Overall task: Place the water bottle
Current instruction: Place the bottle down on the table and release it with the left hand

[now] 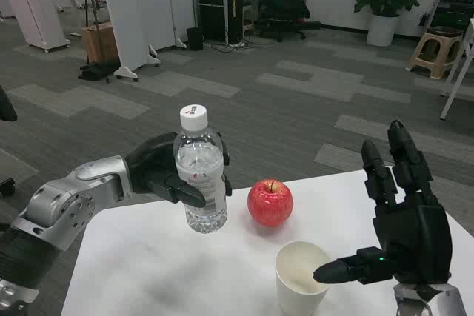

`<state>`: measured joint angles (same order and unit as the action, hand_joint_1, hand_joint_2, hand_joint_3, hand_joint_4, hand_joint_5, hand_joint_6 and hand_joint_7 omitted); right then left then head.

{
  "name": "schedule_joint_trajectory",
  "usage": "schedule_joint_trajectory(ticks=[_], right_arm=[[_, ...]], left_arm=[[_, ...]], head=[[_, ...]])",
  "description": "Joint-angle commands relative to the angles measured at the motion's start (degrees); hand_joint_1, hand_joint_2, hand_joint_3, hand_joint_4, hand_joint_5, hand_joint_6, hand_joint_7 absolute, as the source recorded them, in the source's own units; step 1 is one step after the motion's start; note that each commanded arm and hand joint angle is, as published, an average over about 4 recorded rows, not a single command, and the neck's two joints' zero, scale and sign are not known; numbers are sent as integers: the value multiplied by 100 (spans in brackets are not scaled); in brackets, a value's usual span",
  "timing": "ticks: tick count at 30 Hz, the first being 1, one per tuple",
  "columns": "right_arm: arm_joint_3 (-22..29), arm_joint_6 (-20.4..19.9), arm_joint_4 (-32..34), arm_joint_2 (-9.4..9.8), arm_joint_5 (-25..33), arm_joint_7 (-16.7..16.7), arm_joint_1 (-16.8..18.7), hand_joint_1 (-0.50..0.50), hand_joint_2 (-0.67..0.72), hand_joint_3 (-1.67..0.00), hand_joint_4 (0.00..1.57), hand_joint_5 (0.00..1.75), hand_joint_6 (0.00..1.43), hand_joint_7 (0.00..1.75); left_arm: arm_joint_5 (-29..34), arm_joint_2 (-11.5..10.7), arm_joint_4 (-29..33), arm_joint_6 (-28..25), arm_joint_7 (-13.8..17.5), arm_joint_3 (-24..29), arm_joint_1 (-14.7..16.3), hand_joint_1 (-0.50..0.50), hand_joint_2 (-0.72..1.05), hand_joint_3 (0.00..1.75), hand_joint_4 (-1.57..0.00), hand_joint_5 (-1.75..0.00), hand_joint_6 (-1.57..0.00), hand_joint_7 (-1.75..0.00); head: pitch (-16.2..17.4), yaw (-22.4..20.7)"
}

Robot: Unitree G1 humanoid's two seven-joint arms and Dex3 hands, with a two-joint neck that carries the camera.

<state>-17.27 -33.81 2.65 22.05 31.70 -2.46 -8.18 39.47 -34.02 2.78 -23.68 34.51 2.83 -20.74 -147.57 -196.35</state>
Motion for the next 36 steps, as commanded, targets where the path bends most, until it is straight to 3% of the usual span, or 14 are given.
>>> schedule_joint_trajectory(ticks=[1, 5, 9, 15, 21, 28, 36], right_arm=[[285, 155, 177, -192, 170, 305, 159, -46, -10, 0, 0, 0, 0, 0], [285, 155, 183, -192, 170, 301, 159, -46, -10, 0, 0, 0, 0, 0], [277, 155, 174, -192, 170, 301, 159, -46, -10, 0, 0, 0, 0, 0], [270, 155, 157, -192, 176, 299, 154, -46, -10, 0, 0, 0, 0, 0], [285, 155, 122, -192, 179, 308, 159, -46, -10, 0, 0, 0, 0, 0], [310, 155, 60, -192, 181, 303, 148, -46, -10, 0, 0, 0, 0, 0], [290, 155, -21, -192, 218, 308, 99, -46, -10, 0, 0, 0, 0, 0]], left_arm=[[-334, 232, 103, -5, 29, -10, -79, -11, 87, 6, -153, -175, -134, -161], [-334, 231, 102, 2, 29, -10, -70, -11, 87, 0, -153, -175, -134, -161], [-334, 235, 102, -3, 29, -3, -61, -11, 87, 9, -153, -175, -134, -161], [-332, 237, 100, -1, 29, -1, -59, -12, 87, 0, -153, -175, -134, -161], [-400, 277, 52, 131, 34, -1, -4, -12, 87, 9, -153, -175, -134, -161], [-1024, 382, -238, 808, 38, 82, 257, -15, 87, 9, -151, -175, -134, -161], [-1398, 508, -1183, 2072, 23, -98, 444, -16, 87, 9, -150, -175, -134, -155]], head=[[-266, 66], [-173, 25], [-165, 31], [-144, 27], [-125, 44], [-79, -46], [0, -135]])
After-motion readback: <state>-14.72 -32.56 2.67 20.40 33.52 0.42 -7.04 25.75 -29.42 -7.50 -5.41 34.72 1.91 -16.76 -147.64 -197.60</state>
